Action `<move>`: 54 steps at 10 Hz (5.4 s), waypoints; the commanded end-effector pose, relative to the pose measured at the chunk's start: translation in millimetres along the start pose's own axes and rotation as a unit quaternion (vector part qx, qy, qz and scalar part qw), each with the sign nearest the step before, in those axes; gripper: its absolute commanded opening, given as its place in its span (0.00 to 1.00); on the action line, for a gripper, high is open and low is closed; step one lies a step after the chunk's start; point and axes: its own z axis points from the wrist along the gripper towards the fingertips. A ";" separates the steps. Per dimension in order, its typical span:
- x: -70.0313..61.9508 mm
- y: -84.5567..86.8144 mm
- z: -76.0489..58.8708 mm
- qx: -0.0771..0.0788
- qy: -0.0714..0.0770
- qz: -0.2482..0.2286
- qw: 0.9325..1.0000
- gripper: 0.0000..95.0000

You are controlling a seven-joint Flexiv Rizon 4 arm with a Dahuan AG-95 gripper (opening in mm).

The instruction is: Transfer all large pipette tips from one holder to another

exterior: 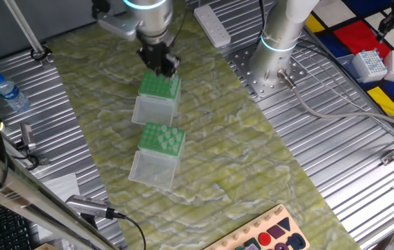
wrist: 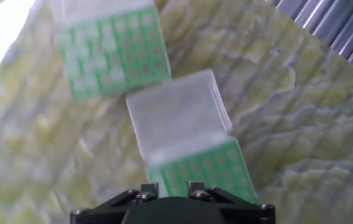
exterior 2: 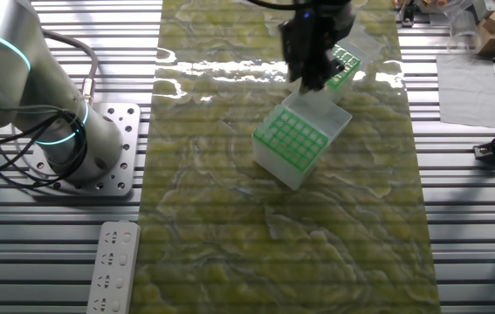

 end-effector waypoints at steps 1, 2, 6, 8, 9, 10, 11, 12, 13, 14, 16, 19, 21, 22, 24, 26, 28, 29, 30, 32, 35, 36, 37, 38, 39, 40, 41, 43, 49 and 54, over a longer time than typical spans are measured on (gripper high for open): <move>-49.4 24.9 14.2 -0.009 -0.006 0.026 1.000 0.20; -58.1 33.1 19.2 -0.009 -0.008 0.018 1.000 0.20; -85.7 47.3 33.5 -0.008 -0.016 0.026 0.999 0.20; -86.7 44.8 40.5 -0.011 -0.025 0.028 0.999 0.20; -87.3 43.5 45.1 -0.013 -0.028 0.027 0.999 0.20; -87.6 43.5 47.9 -0.012 -0.026 0.025 0.999 0.20; -87.3 44.5 51.0 -0.013 -0.027 0.023 0.999 0.20; -87.3 47.0 53.7 -0.013 -0.028 0.024 0.999 0.20; -87.7 48.6 54.9 -0.013 -0.028 0.025 0.999 0.20; -88.3 50.8 56.7 -0.013 -0.028 0.026 0.999 0.20; -87.7 53.8 60.1 -0.011 -0.030 0.027 0.999 0.20; -85.1 57.8 66.0 -0.008 -0.034 0.026 0.999 0.20; -85.2 59.0 67.6 -0.007 -0.036 0.025 0.999 0.20; -85.3 59.0 67.7 -0.007 -0.036 0.024 0.999 0.20; -85.3 58.9 68.0 -0.006 -0.036 0.022 0.999 0.20; -85.3 58.7 69.0 -0.005 -0.037 0.022 0.999 0.20; -85.3 58.6 69.3 -0.005 -0.035 0.023 0.999 0.20; -85.3 58.6 69.3 -0.005 -0.035 0.024 0.999 0.20; -84.9 58.6 67.5 -0.007 -0.034 0.025 0.999 0.20; -83.3 60.0 57.2 -0.010 -0.031 0.024 0.999 0.20; -82.1 61.6 51.3 -0.008 -0.029 0.014 0.999 0.20; -81.5 61.5 52.1 -0.007 -0.029 0.009 1.000 0.20; -80.0 60.8 55.3 -0.005 -0.030 0.004 1.000 0.20; -79.4 60.3 58.1 -0.005 -0.032 0.003 0.999 0.20; -79.4 60.0 60.5 -0.004 -0.032 0.002 0.999 0.20; -80.1 60.0 63.4 -0.003 -0.033 0.002 0.999 0.20; -80.6 60.0 65.5 -0.002 -0.033 0.002 0.999 0.20; -80.8 59.6 68.3 -0.001 -0.033 0.001 0.999 0.20; -81.0 59.0 72.5 0.001 -0.035 0.004 0.999 0.00; -79.6 63.5 48.7 0.000 -0.031 0.002 1.000 0.00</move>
